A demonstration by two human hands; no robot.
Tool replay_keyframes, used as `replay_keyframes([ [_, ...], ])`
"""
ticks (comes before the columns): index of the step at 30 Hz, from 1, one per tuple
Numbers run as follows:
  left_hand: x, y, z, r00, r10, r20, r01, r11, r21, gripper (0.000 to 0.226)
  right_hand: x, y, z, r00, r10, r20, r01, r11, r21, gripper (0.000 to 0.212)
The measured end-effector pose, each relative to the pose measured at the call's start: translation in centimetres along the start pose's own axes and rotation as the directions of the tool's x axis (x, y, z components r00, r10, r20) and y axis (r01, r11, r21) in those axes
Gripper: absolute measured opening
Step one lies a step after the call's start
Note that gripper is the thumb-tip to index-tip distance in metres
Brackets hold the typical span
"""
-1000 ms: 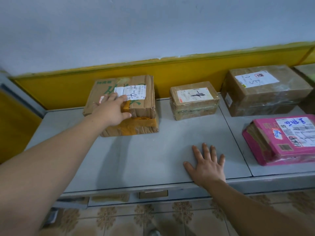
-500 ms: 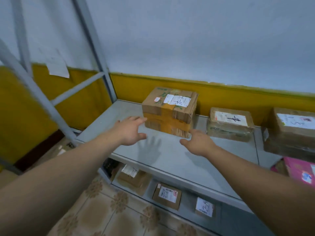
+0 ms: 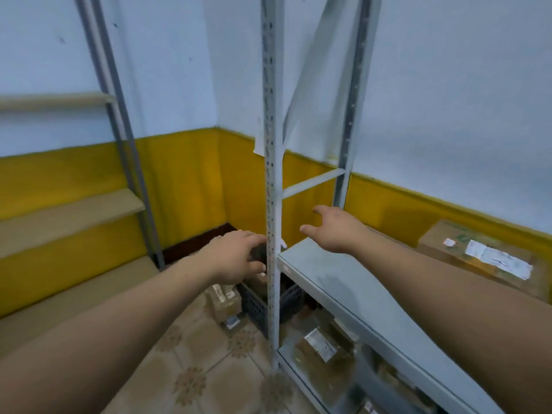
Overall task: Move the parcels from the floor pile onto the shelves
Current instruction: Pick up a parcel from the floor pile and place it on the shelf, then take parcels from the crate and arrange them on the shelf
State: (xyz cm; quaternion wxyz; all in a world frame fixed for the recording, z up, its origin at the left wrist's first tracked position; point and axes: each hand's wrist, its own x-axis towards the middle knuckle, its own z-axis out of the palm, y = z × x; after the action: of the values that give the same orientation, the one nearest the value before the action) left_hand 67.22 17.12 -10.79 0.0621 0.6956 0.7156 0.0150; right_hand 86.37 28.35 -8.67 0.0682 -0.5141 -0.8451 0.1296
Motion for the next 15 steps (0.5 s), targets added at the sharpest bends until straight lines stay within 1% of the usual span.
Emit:
replay_keyframes([
  [3,-2.1,-7.7,0.2,0.993,-0.114,0.041,0.117,0.991,-0.063,0.068,3.3,-6.8,2.2,0.996,-0.083,0.023,0.082,0.996,0.026,0.074],
  [8,-3.6,-16.8,1.5,0.968,-0.230,0.104,0.242,0.964,-0.113,0.069,8.2,-15.1,6.2,0.985,-0.137,0.106,0.132,0.990,0.059,0.074],
  [11,-2.7,-20.5,2.7,0.951,-0.278,0.137,0.299,0.939,-0.171,0.067,11.6,-18.1,8.1,0.977,-0.162,0.137,0.156,0.986,0.054,0.071],
  [15,0.5,-24.7,4.9,0.931,-0.313,0.189,0.355,0.896,-0.265,0.066,17.5,-20.1,10.8,0.969,-0.164,0.187,0.158,0.986,0.047,0.070],
])
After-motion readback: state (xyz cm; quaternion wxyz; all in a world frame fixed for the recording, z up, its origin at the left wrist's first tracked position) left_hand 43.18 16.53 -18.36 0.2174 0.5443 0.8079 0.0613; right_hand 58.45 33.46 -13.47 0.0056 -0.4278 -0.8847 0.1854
